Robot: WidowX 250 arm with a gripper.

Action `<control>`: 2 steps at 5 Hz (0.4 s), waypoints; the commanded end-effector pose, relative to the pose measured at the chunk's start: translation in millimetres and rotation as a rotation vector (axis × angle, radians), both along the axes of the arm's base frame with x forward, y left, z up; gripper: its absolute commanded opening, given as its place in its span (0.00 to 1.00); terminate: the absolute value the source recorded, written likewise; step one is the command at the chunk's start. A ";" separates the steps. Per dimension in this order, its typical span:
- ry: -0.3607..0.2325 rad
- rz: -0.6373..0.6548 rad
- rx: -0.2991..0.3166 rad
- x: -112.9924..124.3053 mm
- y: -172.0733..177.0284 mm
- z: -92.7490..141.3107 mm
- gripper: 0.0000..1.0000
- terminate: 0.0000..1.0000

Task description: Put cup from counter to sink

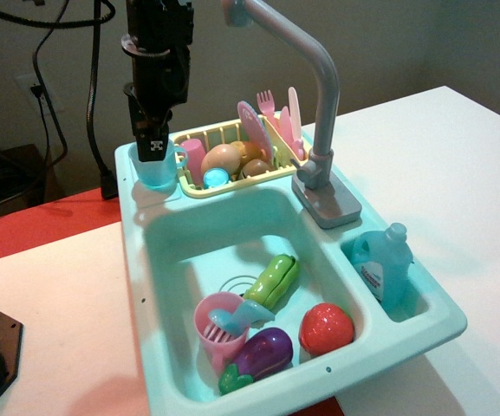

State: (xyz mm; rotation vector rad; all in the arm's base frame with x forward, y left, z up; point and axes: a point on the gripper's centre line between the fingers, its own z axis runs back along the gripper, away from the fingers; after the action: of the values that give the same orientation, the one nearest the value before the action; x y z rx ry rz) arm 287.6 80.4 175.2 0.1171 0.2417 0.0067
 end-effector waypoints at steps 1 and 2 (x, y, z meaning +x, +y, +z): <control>0.000 0.000 0.000 0.0 0.0 0.0 1.00 0.00; 0.004 0.007 -0.008 7.5 0.9 -7.7 1.00 0.00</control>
State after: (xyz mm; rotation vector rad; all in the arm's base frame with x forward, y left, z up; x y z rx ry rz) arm 292.1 79.8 151.0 0.0977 0.2985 0.0033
